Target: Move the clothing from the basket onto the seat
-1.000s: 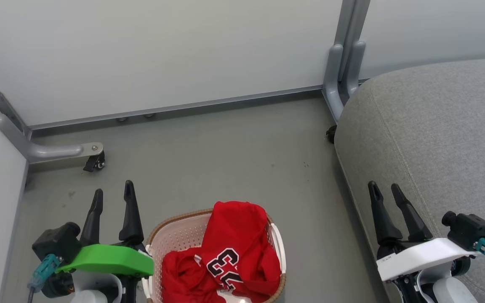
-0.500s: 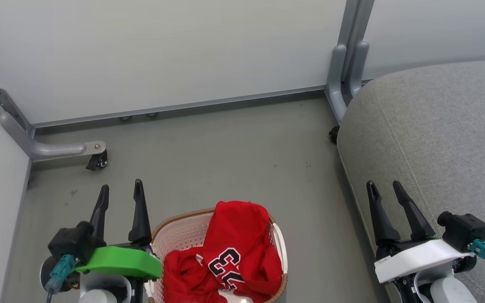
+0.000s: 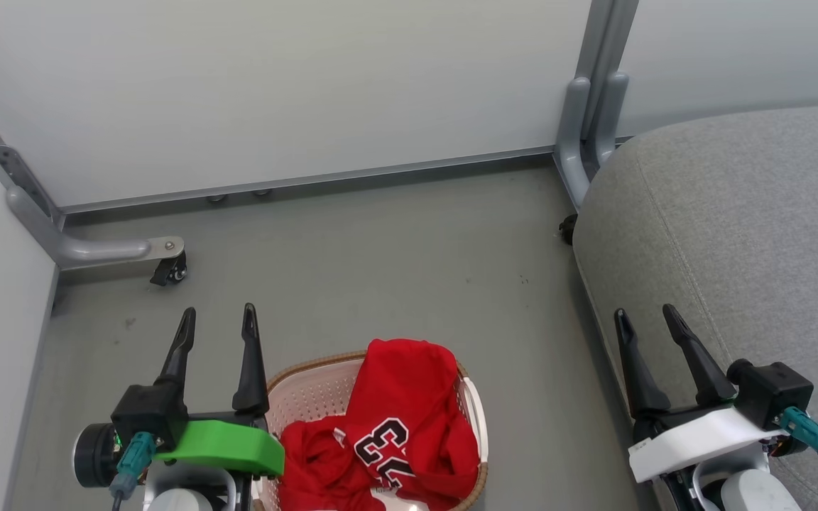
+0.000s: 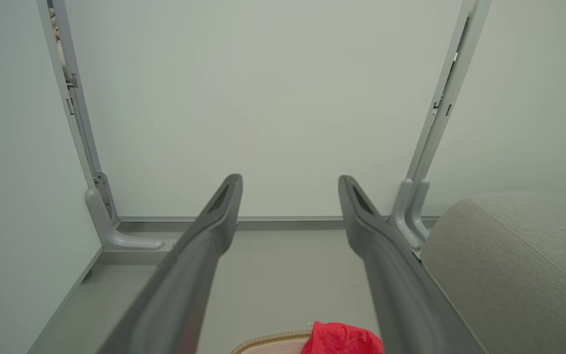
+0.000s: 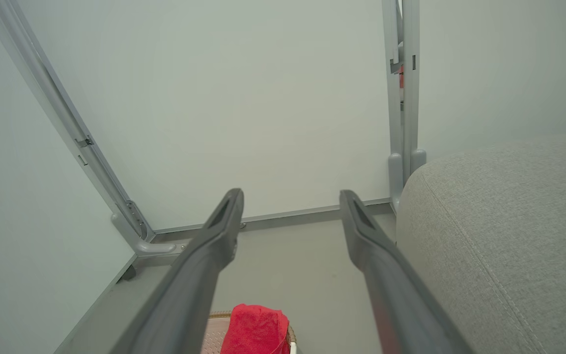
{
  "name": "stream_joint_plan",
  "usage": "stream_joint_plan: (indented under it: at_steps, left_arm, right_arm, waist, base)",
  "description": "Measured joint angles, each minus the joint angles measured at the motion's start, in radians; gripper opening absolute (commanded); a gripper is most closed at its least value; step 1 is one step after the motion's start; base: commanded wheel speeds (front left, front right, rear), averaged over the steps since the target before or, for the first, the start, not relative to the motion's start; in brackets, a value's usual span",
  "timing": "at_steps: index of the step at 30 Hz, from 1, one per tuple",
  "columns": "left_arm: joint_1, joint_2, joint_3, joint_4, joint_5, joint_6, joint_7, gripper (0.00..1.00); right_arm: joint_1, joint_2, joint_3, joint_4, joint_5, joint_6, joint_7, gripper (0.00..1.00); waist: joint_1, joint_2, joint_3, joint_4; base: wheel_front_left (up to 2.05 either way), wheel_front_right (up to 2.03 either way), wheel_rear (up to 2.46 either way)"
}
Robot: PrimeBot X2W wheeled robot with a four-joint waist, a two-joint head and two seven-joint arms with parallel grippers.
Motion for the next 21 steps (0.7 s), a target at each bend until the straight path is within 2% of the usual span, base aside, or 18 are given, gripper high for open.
stream_joint_plan:
  at_steps: [21]
  left_arm:
    - [-0.002,0.001,-0.023,0.002,0.138,0.009,-0.036,1.0]
  right_arm:
    - [0.003,0.018,-0.031,0.028,-0.177,0.0,-0.018,1.0]
  waist:
    - [0.0,0.0,0.005,0.016]
  base:
    - [0.0,0.0,0.0]
